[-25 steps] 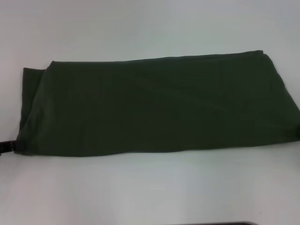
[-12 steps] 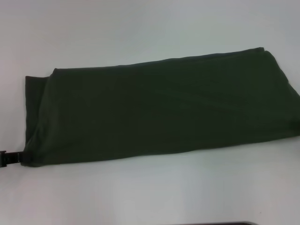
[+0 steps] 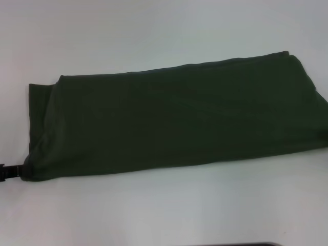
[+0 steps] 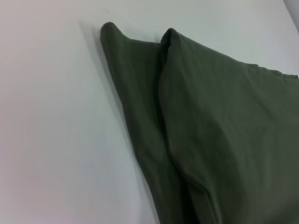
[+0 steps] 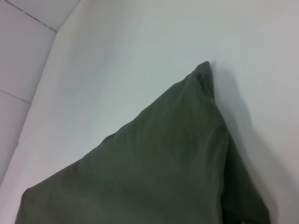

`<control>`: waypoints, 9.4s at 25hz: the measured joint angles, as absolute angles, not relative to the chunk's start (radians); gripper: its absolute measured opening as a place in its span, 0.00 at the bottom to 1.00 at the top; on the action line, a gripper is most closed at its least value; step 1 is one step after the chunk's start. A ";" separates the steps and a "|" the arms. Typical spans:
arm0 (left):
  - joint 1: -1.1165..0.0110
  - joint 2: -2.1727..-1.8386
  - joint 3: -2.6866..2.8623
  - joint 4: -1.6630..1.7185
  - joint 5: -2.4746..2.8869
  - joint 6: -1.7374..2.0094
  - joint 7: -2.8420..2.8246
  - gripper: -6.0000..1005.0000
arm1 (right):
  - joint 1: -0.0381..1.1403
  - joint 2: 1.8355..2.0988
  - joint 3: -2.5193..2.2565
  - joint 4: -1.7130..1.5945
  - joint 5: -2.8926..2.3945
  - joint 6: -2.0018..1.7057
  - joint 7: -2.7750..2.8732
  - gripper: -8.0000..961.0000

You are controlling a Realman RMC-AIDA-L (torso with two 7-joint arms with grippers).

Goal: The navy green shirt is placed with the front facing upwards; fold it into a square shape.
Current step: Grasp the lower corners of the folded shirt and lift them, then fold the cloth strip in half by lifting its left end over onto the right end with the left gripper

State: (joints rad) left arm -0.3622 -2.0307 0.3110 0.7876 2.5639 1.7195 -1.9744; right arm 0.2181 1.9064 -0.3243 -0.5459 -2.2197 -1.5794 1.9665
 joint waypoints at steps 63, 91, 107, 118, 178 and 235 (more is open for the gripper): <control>-0.511 -2.012 0.293 0.728 2.333 1.470 -1.908 0.88 | 0.392 1.863 -0.272 -0.572 -2.219 -1.564 2.057 0.78; -0.568 -2.058 0.541 0.723 2.344 1.283 -1.919 0.87 | 0.394 1.878 -0.298 -0.560 -2.220 -1.559 2.072 0.77; -0.576 -2.084 0.597 0.711 2.344 1.183 -1.919 0.87 | 0.392 1.879 -0.298 -0.560 -2.220 -1.560 2.075 0.77; -0.577 -2.085 0.601 0.708 2.337 1.178 -1.915 0.86 | 0.392 1.879 -0.298 -0.562 -2.220 -1.557 2.075 0.77; -0.501 -2.091 0.528 0.841 2.292 1.301 -1.964 0.11 | 0.392 1.889 -0.297 -0.568 -2.220 -1.549 2.059 0.77; -0.543 -2.050 0.535 0.825 2.540 1.432 -2.166 0.88 | 0.383 1.880 -0.288 -0.569 -2.215 -1.543 2.040 0.78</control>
State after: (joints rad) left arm -0.5433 -2.0503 0.5354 0.8251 2.5403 1.4317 -2.1664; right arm 0.3835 1.8805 -0.2884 -0.5691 -2.2146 -1.5433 2.0400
